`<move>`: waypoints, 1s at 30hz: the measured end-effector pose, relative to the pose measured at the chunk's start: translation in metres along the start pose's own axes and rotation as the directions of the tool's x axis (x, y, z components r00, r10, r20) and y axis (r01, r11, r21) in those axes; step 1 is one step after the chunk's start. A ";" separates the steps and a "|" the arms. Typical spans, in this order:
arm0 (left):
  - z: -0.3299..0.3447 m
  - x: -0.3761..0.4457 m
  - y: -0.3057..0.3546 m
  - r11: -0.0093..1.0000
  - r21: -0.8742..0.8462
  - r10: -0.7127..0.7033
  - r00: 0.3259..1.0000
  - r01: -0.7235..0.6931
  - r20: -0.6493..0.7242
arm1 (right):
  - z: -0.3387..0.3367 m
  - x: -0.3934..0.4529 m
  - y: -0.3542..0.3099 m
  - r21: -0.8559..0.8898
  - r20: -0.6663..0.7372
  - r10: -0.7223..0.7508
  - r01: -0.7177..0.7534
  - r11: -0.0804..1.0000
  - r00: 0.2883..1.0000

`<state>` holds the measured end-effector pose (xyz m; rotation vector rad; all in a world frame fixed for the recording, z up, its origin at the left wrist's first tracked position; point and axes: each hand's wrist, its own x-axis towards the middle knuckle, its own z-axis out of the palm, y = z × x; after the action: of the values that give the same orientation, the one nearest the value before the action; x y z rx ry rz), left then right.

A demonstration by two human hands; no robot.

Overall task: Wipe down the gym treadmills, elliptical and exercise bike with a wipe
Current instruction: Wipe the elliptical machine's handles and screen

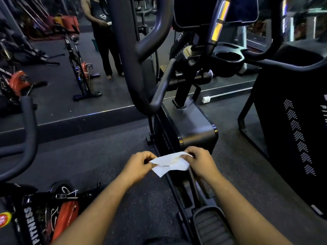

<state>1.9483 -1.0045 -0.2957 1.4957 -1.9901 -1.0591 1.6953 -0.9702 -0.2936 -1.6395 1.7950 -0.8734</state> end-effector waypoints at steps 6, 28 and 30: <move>0.017 -0.006 0.015 0.763 -0.613 -0.239 0.971 0.204 0.027 | 0.018 -0.019 -0.022 0.713 0.085 0.255 -0.237 0.660 0.963; -0.033 0.019 0.052 0.987 -0.112 0.142 0.957 -0.117 0.252 | -0.004 -0.008 -0.016 0.177 0.448 -0.256 0.195 0.965 0.857; -0.029 0.018 0.056 0.977 -0.200 0.124 0.963 -0.076 0.240 | 0.009 -0.013 -0.018 0.293 0.404 -0.249 0.134 0.947 0.880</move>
<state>1.9292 -1.0235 -0.2354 1.1980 -2.0388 -1.4097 1.7153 -0.9589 -0.2859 -1.6976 1.1748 -0.7128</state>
